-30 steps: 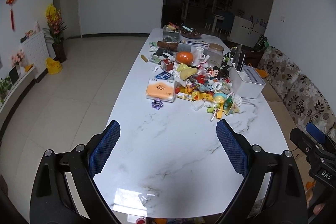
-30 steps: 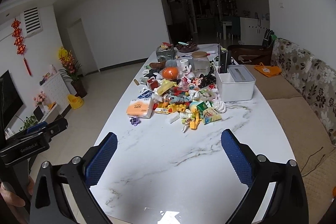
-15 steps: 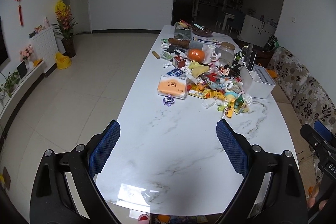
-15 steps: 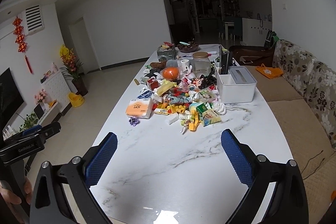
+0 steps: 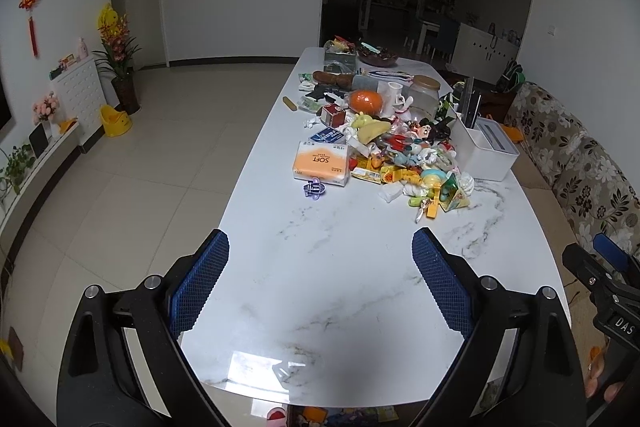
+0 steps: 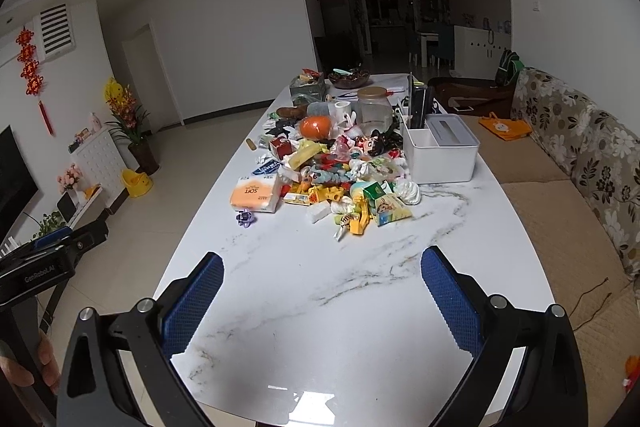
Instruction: Collect trash
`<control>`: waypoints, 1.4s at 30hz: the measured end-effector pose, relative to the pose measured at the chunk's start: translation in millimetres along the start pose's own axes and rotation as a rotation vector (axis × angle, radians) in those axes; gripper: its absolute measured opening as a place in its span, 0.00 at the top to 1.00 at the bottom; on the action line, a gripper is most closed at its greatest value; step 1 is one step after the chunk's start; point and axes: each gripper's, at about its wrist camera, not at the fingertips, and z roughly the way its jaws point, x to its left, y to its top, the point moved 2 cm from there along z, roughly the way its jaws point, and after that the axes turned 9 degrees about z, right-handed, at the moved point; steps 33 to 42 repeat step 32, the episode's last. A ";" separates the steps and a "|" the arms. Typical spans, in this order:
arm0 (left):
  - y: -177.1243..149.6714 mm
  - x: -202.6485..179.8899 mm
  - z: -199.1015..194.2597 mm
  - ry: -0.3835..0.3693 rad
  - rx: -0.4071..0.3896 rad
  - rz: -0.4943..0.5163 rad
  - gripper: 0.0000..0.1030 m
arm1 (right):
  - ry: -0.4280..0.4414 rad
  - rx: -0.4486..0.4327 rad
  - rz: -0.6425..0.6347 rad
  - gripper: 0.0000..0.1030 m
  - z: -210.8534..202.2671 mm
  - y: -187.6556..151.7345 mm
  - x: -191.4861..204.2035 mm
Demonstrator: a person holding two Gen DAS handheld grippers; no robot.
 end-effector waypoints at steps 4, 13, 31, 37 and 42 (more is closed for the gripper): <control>-1.3 -1.3 -0.4 -0.003 0.006 0.007 0.12 | 0.001 0.001 0.006 0.05 -1.3 -0.1 0.3; -1.2 -4.9 -2.4 -0.002 0.009 0.019 0.12 | 0.001 0.002 0.014 0.05 -3.9 -0.7 0.5; -5.6 -11.2 -4.2 -0.008 0.013 0.031 0.12 | -0.004 0.004 0.012 0.05 -8.5 -2.6 6.6; -5.7 -11.6 -4.1 -0.008 0.014 0.031 0.12 | -0.005 0.003 0.012 0.05 -8.7 -2.5 7.0; -5.7 -11.6 -4.1 -0.008 0.014 0.031 0.12 | -0.005 0.003 0.012 0.05 -8.7 -2.5 7.0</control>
